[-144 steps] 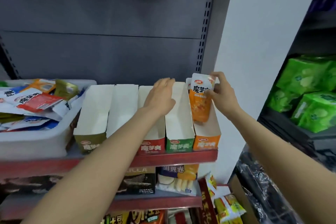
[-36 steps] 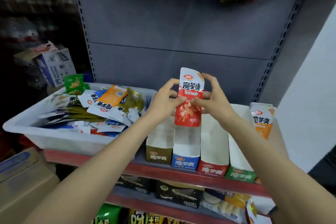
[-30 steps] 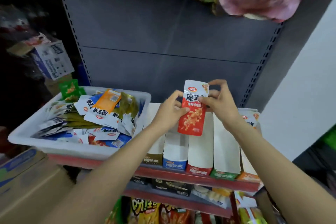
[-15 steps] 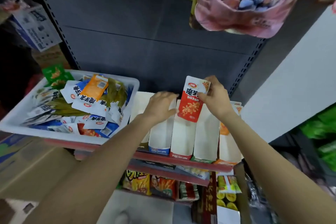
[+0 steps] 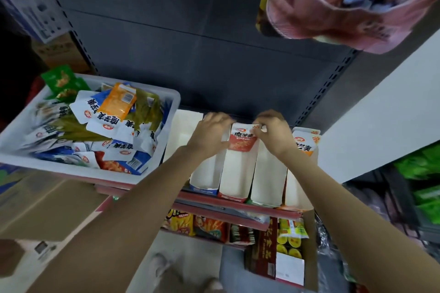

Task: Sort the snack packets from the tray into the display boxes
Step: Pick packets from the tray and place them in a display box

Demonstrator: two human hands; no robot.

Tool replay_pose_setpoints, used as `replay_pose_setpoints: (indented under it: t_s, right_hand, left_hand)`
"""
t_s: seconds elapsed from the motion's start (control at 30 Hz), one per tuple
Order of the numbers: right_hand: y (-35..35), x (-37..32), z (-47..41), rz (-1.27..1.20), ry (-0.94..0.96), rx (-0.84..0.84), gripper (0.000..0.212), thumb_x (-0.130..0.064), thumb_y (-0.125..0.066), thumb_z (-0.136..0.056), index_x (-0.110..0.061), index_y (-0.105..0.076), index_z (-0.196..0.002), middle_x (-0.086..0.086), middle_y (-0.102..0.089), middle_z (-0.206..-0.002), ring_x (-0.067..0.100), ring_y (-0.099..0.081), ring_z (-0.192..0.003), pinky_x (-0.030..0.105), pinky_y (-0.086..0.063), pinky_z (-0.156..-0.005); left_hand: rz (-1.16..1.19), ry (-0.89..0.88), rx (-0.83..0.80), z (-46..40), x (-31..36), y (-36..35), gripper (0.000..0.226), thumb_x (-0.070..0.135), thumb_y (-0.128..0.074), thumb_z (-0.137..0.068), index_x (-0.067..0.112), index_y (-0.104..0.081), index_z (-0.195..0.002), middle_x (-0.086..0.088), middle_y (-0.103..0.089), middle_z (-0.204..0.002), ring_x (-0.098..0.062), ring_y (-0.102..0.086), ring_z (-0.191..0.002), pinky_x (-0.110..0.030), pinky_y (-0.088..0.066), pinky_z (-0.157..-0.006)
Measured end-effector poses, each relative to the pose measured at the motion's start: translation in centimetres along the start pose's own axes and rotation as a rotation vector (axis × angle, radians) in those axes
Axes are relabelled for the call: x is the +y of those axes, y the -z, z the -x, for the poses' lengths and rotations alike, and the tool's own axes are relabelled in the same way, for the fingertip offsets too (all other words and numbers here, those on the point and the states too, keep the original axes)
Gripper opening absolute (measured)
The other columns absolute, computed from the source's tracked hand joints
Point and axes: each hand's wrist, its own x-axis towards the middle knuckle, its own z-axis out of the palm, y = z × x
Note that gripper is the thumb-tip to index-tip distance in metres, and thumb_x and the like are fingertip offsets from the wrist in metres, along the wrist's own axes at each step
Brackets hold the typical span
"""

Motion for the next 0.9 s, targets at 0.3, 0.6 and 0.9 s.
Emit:
replay_pose_setpoints:
  t_s: [0.3,0.6,0.9]
  right_hand:
    - [-0.6,0.5,-1.3,0.080,-0.087,0.028,0.014,-0.026,-0.058,-0.090,-0.015,-0.064,-0.098,0.006,-0.062,-0.104,0.026,-0.056,-0.101,0.037,-0.042,-0.087]
    - [0.1,0.6,-2.4,-0.059,-0.199,-0.140,0.017,-0.027,-0.059,-0.091,-0.012,-0.064,-0.099,0.011,-0.066,-0.102,0.025,-0.056,-0.088,0.034,-0.045,-0.076]
    - [0.5,-0.2,-1.9,0.005,-0.133,-0.166,0.026,-0.025,-0.059,-0.090,-0.017,-0.056,-0.114,0.009,-0.060,-0.117,0.027,-0.058,-0.103,0.041,-0.050,-0.087]
  left_hand:
    - [0.034,0.054,-0.013,-0.3,0.3,-0.2,0.063,0.035,-0.071,-0.081,0.017,-0.043,-0.135,0.000,-0.043,-0.139,-0.019,-0.033,-0.128,-0.030,-0.031,-0.102]
    - [0.030,0.089,-0.046,-1.0,0.8,0.4,0.060,0.030,-0.075,-0.078,0.016,-0.047,-0.129,-0.001,-0.045,-0.133,-0.019,-0.036,-0.123,-0.027,-0.032,-0.097]
    - [0.050,0.137,-0.003,-0.8,1.5,0.9,0.055,0.031,-0.066,-0.086,0.014,-0.043,-0.133,-0.005,-0.042,-0.136,-0.021,-0.037,-0.125,-0.030,-0.035,-0.102]
